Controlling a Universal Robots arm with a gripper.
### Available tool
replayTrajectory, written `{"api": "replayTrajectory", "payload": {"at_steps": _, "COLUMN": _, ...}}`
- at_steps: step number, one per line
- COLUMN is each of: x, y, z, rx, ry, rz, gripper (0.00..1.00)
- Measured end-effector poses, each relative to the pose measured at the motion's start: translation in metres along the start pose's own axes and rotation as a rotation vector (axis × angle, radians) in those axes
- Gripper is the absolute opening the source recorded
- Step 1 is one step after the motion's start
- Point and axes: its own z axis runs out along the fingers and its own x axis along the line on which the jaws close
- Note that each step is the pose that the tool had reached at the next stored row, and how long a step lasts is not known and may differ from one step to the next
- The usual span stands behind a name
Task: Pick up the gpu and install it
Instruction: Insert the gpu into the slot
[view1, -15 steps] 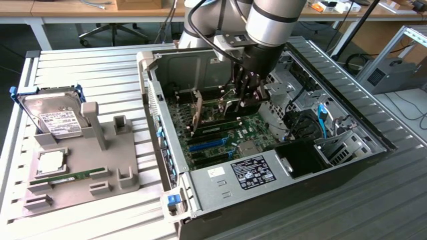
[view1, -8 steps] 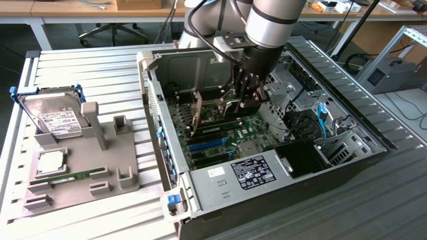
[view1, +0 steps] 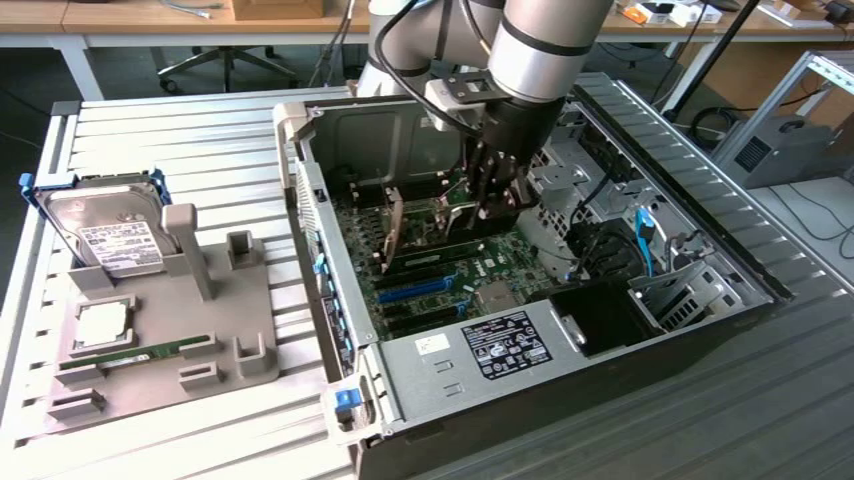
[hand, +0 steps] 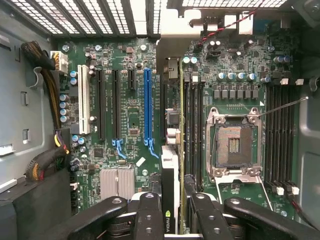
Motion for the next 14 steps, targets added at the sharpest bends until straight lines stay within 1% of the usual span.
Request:
{"api": "replayTrajectory", "payload": {"at_steps": 3, "x": 0.0001, "y": 0.0005, "z": 0.0052, "rx": 0.0, "ry": 0.0, "rz": 0.0, "gripper": 0.27}}
{"api": "replayTrajectory", "payload": {"at_steps": 6, "x": 0.0002, "y": 0.0007, "z": 0.0083, "rx": 0.0, "ry": 0.0, "rz": 0.0, "gripper": 0.27}}
{"api": "replayTrajectory", "payload": {"at_steps": 9, "x": 0.0006, "y": 0.0008, "z": 0.0088, "rx": -0.0001, "ry": 0.0001, "rz": 0.0, "gripper": 0.27}}
{"api": "replayTrajectory", "payload": {"at_steps": 14, "x": 0.0041, "y": 0.0007, "z": 0.0088, "rx": -0.0001, "ry": 0.0001, "rz": 0.0, "gripper": 0.27}}
